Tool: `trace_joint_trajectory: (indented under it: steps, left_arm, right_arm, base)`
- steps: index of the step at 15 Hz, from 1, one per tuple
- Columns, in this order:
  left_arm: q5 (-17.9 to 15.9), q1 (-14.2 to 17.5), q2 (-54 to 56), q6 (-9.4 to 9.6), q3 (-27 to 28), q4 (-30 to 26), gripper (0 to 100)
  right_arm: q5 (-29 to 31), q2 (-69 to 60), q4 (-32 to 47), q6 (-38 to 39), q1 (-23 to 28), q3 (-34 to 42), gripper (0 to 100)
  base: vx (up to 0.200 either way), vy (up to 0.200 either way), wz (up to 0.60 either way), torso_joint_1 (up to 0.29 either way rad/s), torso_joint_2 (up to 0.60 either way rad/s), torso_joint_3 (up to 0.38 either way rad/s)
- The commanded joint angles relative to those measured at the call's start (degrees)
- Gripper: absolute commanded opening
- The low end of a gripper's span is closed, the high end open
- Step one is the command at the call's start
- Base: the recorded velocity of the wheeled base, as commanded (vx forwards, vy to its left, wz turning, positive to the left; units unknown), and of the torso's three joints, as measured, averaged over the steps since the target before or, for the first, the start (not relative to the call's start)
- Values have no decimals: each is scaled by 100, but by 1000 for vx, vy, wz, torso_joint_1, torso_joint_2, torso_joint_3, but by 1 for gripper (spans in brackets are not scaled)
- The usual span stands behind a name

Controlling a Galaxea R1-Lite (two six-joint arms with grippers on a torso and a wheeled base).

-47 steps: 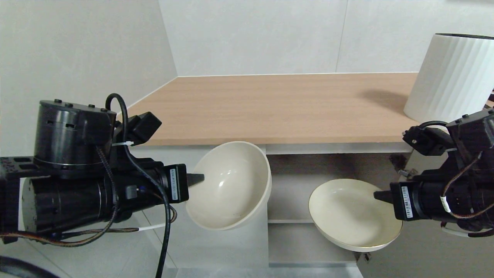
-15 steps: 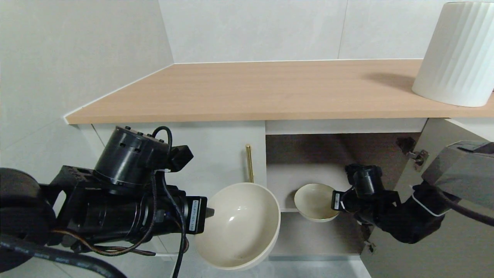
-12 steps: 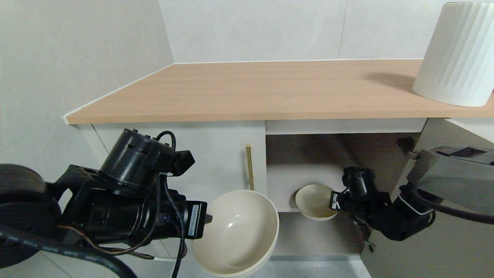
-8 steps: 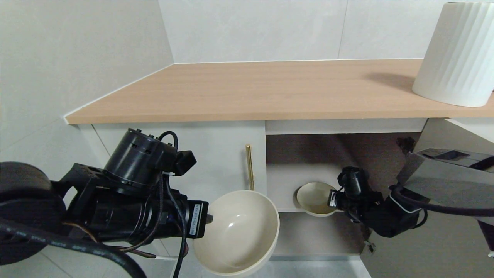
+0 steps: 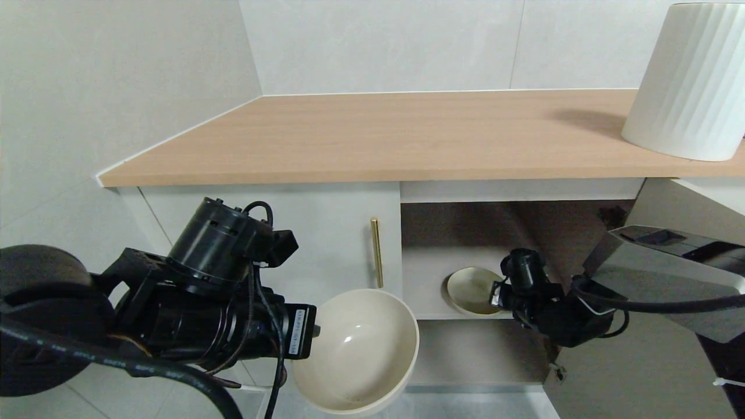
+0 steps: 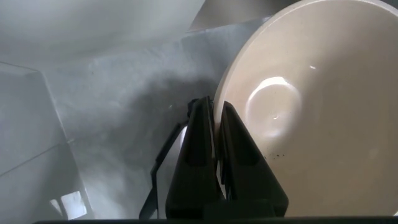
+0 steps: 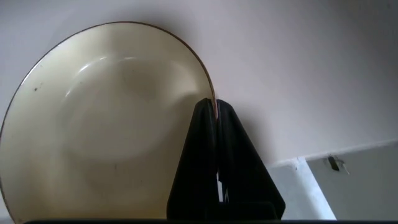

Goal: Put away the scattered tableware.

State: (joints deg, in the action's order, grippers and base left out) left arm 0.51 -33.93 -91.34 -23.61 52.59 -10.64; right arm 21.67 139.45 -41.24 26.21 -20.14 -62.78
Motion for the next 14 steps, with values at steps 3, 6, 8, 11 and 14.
trace_joint_trajectory:
  steps: [3,6,8,11,14]
  left_arm:
    - [19,-53,-182,-3,-3,1,0]
    - [28,-61,-208,-3,-3,10,0]
    - [28,-79,-208,-3,-3,10,0]
    - [28,-88,-208,-3,-3,10,0]
    - [37,-88,-261,-3,-12,10,0]
  right_arm:
    - [153,144,37,-2,133,-393,0]
    - [179,197,46,-2,151,-481,0]
    - [188,197,46,-2,151,-507,0]
    - [188,206,46,-2,151,-542,0]
    - [197,153,37,-2,151,-516,100]
  base:
    - [0,0,0,0,0,0]
    - [0,0,0,0,0,0]
    - [0,0,0,0,0,0]
    - [0,0,0,0,0,0]
    - [0,0,0,0,0,0]
